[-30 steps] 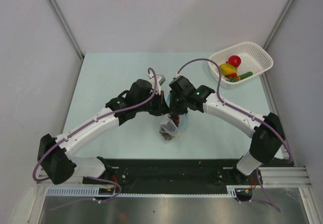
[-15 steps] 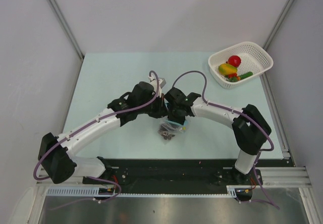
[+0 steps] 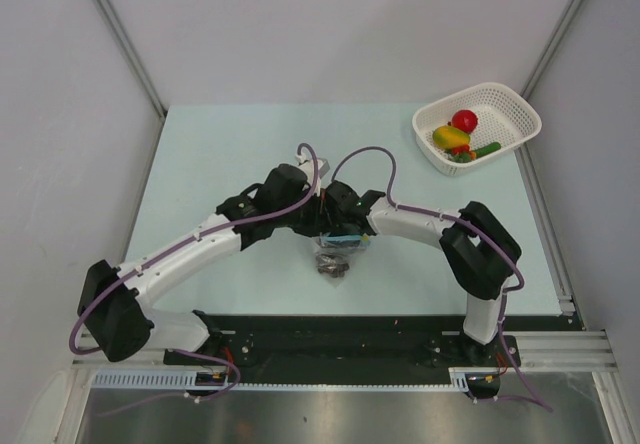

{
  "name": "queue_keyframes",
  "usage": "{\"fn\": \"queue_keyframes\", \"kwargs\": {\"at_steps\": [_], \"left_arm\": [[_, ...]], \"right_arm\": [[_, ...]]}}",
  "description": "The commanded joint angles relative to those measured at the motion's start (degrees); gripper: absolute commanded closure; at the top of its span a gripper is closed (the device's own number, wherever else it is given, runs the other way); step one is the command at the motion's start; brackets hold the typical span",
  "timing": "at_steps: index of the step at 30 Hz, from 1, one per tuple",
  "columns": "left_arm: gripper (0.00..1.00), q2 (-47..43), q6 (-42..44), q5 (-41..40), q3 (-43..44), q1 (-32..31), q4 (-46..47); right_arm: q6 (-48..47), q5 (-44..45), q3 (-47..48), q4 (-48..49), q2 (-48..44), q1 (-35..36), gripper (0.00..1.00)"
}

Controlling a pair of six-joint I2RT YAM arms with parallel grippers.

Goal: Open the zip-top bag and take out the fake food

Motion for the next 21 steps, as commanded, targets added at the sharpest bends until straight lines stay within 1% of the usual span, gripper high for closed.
{"fn": "queue_keyframes", "kwargs": {"at_steps": [1, 3, 4, 5, 6, 7, 10, 11, 15, 18, 21], "left_arm": [[1.00, -1.43, 0.22, 1.31, 0.09, -0.22, 2.47], [1.00, -1.70, 0.13, 0.87, -0.26, -0.22, 2.47], [1.00, -1.96, -0.04, 0.87, -0.44, -0.22, 2.56], [1.00, -2.05, -0.31, 0.70, -0.61, -0.22, 2.56], [1.00, -1.97, -0.48, 0.87, -0.87, -0.22, 2.73], [1.00, -1.88, -0.66, 0.78, -0.88, -0.22, 2.99], [1.00, -1.53, -1.01, 0.69, -0.79, -0.22, 3.17], [1.00, -1.35, -1.01, 0.78, -0.79, -0.22, 3.17], [1.00, -0.74, -1.10, 1.92, -0.26, -0.22, 3.70], [1.00, -0.38, -1.28, 2.71, -0.09, -0.57, 4.14], [1.00, -0.38, -1.45, 2.80, -0.44, -1.63, 4.23]], "right_arm": [[-2.35, 2.80, -1.08, 2.63, 3.81, 0.49, 0.37], [-3.23, 2.80, -1.08, 2.80, 1.88, 0.40, 0.42], [-3.67, 2.80, -1.08, 3.06, 0.91, 0.40, 0.53], [-4.20, 2.88, -0.99, 3.33, 0.12, 0.40, 0.58], [-4.90, 2.71, -0.99, 3.85, -0.58, 0.23, 0.66], [-5.25, 2.36, -0.99, 4.03, -2.42, -0.03, 0.81], [-5.17, 1.30, -0.99, 4.74, -6.02, -1.35, 0.92], [-4.91, -1.31, -0.90, 5.17, -7.00, -2.05, 0.92], [-1.75, -4.05, -0.20, 5.26, -10.34, -4.07, 0.93], [0.79, -5.11, 0.68, 5.53, -10.61, -6.88, 0.99], [4.23, -7.74, 1.12, 6.58, -10.35, -10.22, 1.00]]}}
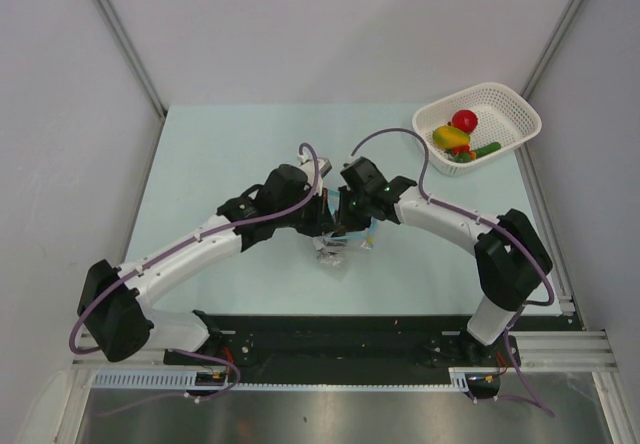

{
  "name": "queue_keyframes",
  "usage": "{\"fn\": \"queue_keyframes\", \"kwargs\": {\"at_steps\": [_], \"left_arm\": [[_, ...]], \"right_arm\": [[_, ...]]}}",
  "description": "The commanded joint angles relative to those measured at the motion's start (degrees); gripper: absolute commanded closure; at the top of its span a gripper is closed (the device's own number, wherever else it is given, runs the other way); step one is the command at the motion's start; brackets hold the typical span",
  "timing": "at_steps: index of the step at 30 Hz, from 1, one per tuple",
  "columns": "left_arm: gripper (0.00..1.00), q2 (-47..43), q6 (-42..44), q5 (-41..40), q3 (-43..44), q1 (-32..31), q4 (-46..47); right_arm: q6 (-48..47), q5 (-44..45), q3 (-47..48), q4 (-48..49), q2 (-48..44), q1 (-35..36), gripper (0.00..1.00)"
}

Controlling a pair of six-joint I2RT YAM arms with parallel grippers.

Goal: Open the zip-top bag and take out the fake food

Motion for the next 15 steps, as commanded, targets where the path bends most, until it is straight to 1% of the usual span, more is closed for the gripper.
{"fn": "queue_keyframes", "kwargs": {"at_steps": [1, 5, 9, 14, 15], "left_arm": [[1.00, -0.23, -0.93, 1.54, 0.11, -1.56, 1.76], [1.00, -0.67, -1.63, 1.27, -1.64, -2.36, 2.11], [1.00, -1.11, -1.11, -0.04, -2.35, -2.36, 1.24], [1.00, -1.28, -0.49, -3.82, -0.25, -1.83, -1.14], [1.00, -1.28, -0.40, -4.35, 0.45, -1.74, -1.49]], "right_arm": [[6.92, -3.99, 2.56, 3.41, -1.25, -4.46, 1.00], [9.13, -6.71, 5.55, 3.15, -0.81, -5.69, 1.00], [9.40, -10.49, 7.92, 1.23, -2.74, -5.43, 1.00], [3.08, -8.57, 8.10, -4.84, -7.75, -1.92, 1.00], [0.63, -7.69, 8.10, -5.98, -9.76, -1.13, 1.00]]}}
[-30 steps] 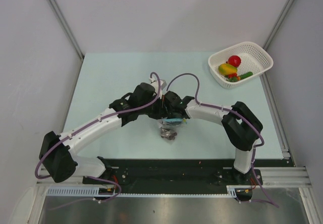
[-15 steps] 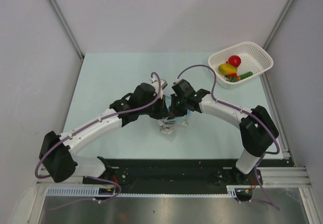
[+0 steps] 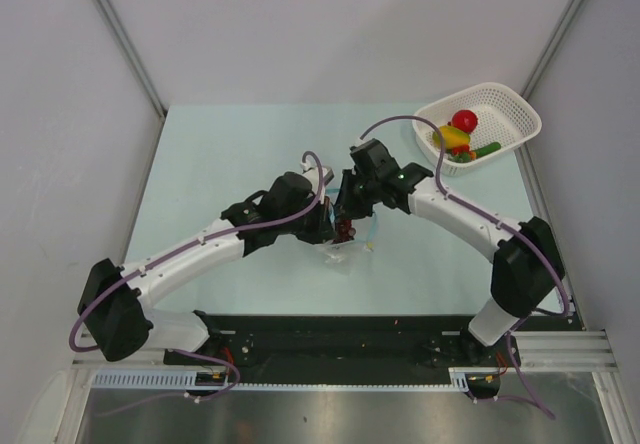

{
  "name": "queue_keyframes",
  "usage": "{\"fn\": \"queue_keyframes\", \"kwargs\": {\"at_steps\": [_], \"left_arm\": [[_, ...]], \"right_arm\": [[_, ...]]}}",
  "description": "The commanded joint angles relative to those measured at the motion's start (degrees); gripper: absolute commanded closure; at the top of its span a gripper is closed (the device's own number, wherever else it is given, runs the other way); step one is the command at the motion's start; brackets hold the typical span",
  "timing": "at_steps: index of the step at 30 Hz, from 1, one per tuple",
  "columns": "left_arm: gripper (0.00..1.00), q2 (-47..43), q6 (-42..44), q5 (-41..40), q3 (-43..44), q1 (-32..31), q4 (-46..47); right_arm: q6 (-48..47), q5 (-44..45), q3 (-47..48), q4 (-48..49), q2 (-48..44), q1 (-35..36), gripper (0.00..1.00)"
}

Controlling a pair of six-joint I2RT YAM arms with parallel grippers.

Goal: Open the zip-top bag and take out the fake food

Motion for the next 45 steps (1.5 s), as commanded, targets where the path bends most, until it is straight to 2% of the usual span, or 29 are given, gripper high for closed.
{"fn": "queue_keyframes", "kwargs": {"at_steps": [1, 8, 19, 26, 31, 34, 38, 42, 45], "left_arm": [[1.00, -1.28, 0.21, -3.45, 3.08, 0.53, -1.84], [1.00, -2.77, 0.04, -8.47, 5.37, 0.62, -3.69], [1.00, -4.54, -0.41, -14.70, 5.02, 1.49, -5.80], [1.00, -3.04, 1.00, -12.17, 5.37, 5.28, -8.18], [1.00, -2.34, 1.18, -9.00, 5.20, 5.63, -5.54], [1.00, -1.99, 1.18, -5.58, 4.84, 5.63, -3.35], [1.00, -0.50, 1.79, -5.57, 6.33, 5.72, -4.30], [1.00, 0.47, 1.88, -5.31, 7.65, 7.47, -5.01], [1.00, 0.65, 2.58, -4.34, 8.18, 9.05, -4.57]], "right_arm": [[-6.89, 2.05, 2.68, -5.61, -8.40, 3.42, 1.00], [-11.82, 6.29, 2.59, -6.94, -14.65, 6.06, 1.00], [-10.33, -5.04, 2.50, 0.53, -20.09, 4.31, 1.00], [-12.61, -7.33, 2.33, 3.78, -24.40, 3.78, 1.00], [-7.78, -6.80, 2.33, 11.41, -25.02, 1.76, 1.00], [-2.26, -5.83, 2.15, 19.57, -24.32, -0.35, 1.00], [1.97, -1.90, 2.24, 29.17, -22.65, -4.91, 1.00], [4.00, -1.00, 2.33, 30.32, -19.93, -15.78, 1.00], [0.06, -0.30, 2.33, 29.45, -18.25, -23.17, 1.00]]}}
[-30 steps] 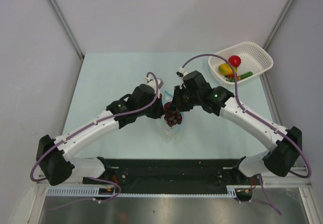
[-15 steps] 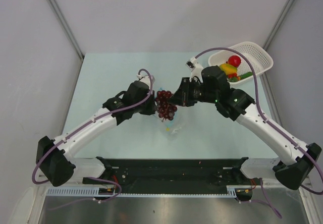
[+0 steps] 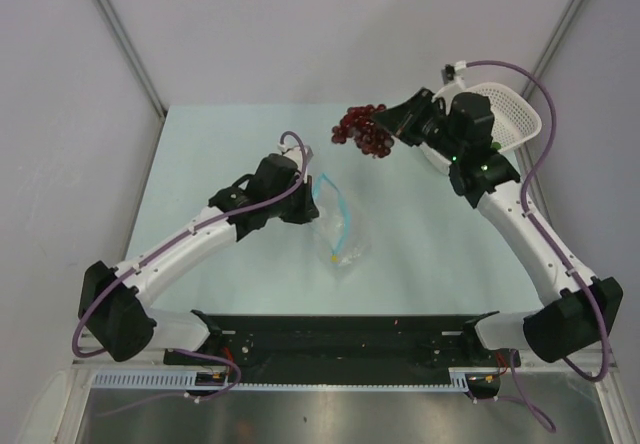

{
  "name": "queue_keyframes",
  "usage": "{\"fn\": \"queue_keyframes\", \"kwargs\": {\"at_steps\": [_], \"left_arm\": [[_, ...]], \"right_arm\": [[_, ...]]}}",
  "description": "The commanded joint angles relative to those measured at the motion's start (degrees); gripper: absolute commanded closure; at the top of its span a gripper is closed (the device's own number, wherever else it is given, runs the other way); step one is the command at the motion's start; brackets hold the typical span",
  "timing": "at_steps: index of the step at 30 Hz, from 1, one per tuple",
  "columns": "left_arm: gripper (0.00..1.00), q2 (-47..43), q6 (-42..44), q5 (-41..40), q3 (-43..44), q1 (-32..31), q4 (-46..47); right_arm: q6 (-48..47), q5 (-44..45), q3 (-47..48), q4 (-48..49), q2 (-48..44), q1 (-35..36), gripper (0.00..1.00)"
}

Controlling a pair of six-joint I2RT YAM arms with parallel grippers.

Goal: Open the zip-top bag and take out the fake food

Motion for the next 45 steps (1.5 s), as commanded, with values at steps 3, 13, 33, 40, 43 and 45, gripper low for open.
{"fn": "queue_keyframes", "kwargs": {"at_steps": [3, 13, 33, 40, 43, 45], "left_arm": [[1.00, 0.91, 3.02, 2.70, 4.25, 3.60, 0.89], [1.00, 6.27, 5.14, 6.22, 8.38, 8.17, 0.02], [0.81, 11.72, 7.41, -0.81, 16.80, 21.27, -4.55], [0.22, 12.87, 11.20, -6.52, 24.29, 20.13, -6.84], [0.14, 11.64, 10.85, -9.07, 25.00, 19.69, -7.37], [0.07, 11.38, 12.42, -10.12, 26.48, 18.37, -8.07]], "right_arm": [[-6.04, 3.77, 2.00, 3.78, 3.94, -13.84, 1.00], [-8.78, 6.93, 2.79, 7.30, 19.47, -31.95, 0.99], [-13.88, 7.54, 39.97, -18.98, 49.04, -33.99, 0.46], [-15.37, 11.41, 38.65, -31.26, 42.89, -32.50, 0.24], [-17.21, 13.09, 36.55, -36.02, 38.16, -29.60, 0.22], [-18.44, 14.75, 31.74, -36.74, 35.16, -25.83, 0.18]]}}
